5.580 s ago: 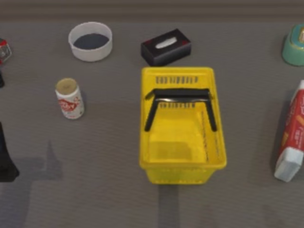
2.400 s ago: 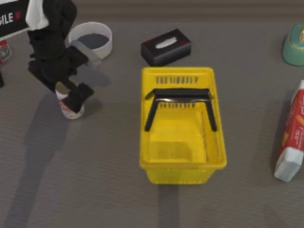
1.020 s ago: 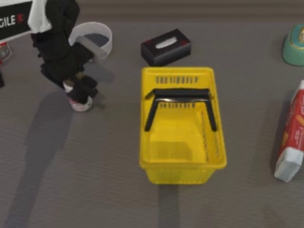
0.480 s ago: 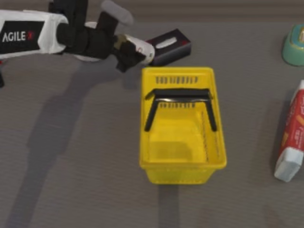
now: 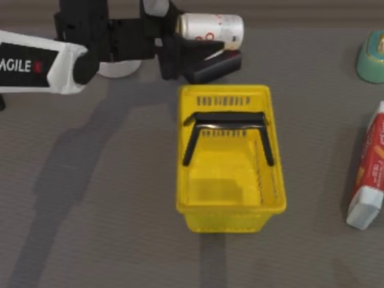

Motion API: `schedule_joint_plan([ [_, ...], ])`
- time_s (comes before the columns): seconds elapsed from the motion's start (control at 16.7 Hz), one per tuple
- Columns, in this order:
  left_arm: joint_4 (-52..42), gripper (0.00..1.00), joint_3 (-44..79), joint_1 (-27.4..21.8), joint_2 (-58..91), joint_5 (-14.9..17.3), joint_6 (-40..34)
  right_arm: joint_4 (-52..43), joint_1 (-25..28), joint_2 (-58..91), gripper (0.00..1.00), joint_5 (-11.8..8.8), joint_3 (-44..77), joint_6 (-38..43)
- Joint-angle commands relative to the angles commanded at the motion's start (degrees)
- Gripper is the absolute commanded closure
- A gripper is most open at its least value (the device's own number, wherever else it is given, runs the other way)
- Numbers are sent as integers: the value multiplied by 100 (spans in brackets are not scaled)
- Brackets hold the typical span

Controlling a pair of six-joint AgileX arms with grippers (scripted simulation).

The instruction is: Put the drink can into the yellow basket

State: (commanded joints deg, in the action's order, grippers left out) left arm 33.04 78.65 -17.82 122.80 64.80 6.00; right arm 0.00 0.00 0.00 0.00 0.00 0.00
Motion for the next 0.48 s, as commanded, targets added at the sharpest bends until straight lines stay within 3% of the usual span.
schedule_joint_plan([
  [0.24, 867, 100, -323, -63, -254, 740, -320, 0, 0, 0, 0, 0, 0, 0],
  [0.48, 939, 100, -349, -68, -279, 805, -345, 0, 0, 0, 0, 0, 0, 0],
])
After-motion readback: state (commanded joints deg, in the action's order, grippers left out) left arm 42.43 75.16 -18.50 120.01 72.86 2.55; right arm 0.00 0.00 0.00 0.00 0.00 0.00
